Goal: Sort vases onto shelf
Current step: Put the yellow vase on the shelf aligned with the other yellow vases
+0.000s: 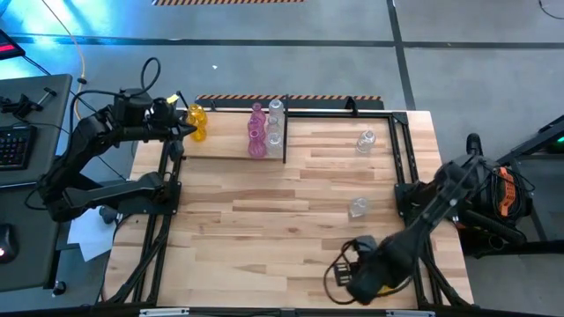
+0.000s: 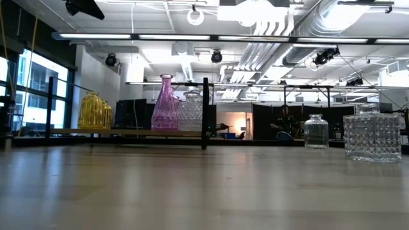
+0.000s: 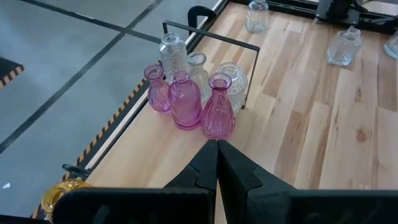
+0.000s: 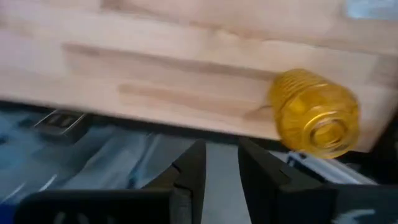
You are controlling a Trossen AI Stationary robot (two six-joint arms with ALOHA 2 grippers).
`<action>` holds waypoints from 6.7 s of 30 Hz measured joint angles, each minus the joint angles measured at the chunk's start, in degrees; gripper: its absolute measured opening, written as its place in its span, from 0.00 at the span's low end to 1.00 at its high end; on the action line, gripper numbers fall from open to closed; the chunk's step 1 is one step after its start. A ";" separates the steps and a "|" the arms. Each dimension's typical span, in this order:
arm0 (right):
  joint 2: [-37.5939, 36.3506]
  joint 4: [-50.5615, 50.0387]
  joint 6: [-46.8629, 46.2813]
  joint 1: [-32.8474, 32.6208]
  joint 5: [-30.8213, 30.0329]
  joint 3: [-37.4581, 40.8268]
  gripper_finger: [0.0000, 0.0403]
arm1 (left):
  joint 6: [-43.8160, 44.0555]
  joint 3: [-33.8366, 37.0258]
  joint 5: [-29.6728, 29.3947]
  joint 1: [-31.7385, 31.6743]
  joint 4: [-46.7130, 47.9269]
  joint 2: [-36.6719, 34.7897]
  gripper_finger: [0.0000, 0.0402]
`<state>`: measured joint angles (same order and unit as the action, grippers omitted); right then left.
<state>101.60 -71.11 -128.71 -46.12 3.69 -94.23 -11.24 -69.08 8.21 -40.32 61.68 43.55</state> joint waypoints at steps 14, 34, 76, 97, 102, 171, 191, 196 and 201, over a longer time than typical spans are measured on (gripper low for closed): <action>6.29 -7.59 -0.20 -6.48 8.58 -7.33 0.19 | 0.04 0.04 0.13 0.00 -0.31 1.80 0.00; 6.19 2.74 2.80 -6.52 9.21 3.31 0.52 | 2.38 0.04 0.15 0.02 0.80 1.82 0.00; 13.00 4.01 15.72 -2.33 6.10 3.89 0.11 | 5.07 0.02 -0.05 0.00 1.50 1.77 0.00; 13.87 34.68 84.80 32.52 -9.23 2.53 0.07 | 8.77 -0.02 0.17 0.02 5.56 1.77 0.00; 14.02 37.67 94.93 39.54 -6.90 2.35 0.07 | 11.67 -0.02 2.05 0.02 10.83 1.67 0.00; 16.26 44.59 101.33 45.63 7.03 1.94 0.09 | 49.01 46.49 -7.04 46.95 -77.98 27.58 0.00; 16.33 43.75 101.77 45.67 8.36 1.92 0.09 | 39.62 44.33 -7.26 46.27 -71.13 33.54 0.07; 16.39 44.17 101.77 45.67 9.10 1.92 0.09 | 41.50 44.36 -7.01 46.40 -74.11 36.13 0.08; 16.39 44.53 101.82 45.62 11.59 1.92 0.14 | 42.53 44.41 -6.73 46.40 -75.40 37.09 0.08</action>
<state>117.99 -26.58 -26.89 -0.50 15.28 -92.31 31.29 -24.67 1.47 6.09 -13.71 80.64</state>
